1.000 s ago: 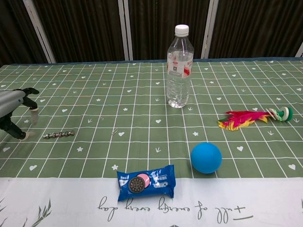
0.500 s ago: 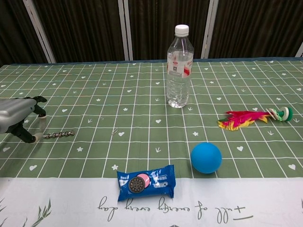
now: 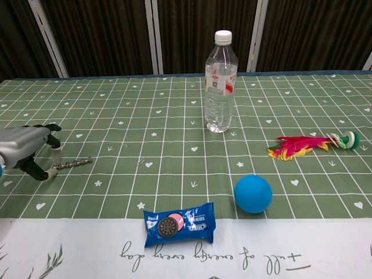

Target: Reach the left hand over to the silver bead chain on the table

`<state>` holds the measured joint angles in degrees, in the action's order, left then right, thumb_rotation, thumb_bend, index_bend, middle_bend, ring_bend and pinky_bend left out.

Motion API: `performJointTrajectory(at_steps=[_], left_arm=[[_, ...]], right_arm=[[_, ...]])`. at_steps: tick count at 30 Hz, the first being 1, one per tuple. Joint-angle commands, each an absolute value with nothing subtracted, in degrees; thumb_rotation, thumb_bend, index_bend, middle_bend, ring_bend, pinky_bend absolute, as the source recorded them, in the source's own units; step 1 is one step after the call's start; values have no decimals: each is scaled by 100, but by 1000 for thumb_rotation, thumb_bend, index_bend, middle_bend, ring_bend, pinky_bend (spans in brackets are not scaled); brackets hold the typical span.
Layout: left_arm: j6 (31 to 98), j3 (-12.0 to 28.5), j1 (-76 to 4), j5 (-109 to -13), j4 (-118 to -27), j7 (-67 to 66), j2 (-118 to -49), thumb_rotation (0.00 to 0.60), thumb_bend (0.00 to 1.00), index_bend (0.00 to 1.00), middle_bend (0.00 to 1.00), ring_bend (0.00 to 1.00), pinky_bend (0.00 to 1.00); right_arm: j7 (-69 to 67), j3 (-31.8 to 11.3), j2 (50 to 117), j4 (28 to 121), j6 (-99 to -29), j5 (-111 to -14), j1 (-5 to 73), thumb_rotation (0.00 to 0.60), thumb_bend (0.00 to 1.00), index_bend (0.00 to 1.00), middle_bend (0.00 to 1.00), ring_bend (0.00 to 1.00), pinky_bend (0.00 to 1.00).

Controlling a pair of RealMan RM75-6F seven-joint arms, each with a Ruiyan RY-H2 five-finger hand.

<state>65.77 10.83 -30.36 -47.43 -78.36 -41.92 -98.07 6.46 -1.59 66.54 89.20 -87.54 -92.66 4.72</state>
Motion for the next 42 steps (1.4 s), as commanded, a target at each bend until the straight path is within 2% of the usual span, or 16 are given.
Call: performJointTrajectory(at_steps=[1,9,14,22,32,42], left_arm=[[6578,1074,-3055,-4743,-7800,-4173,-9838,600,326,484,0,0,0],[6609,1030,-3085,-4689,-7717,-4209,-9922,600,331,508,0,0,0],[6633,1014,-3083,-4700,-7686,-4164,-9948,600,404,565,0,0,0],[6737,979,-3075,-4832,-7833,-4137,-9841,600,439,579,0,0,0],[7129,864,-3272,-5650,-8224,-4567,-9298,600,442,603,0,0,0],[7193,893,-3595,-6139,-8556,-5069,-9030,600,442,613,0,0,0]], right_arm=[[645,-160,6657,8921,-8751,-9261,472,600,53,0,0,0,87],[638,-165,6652,8939,-8745,-9241,468,600,53,0,0,0,88],[635,-166,6651,8943,-8747,-9232,464,600,54,0,0,0,88],[635,-173,6648,8962,-8736,-9201,459,600,55,0,0,0,88],[709,-206,6679,8979,-8774,-9157,440,600,57,0,0,0,88],[724,-210,6676,8993,-8770,-9143,434,600,58,0,0,0,88]])
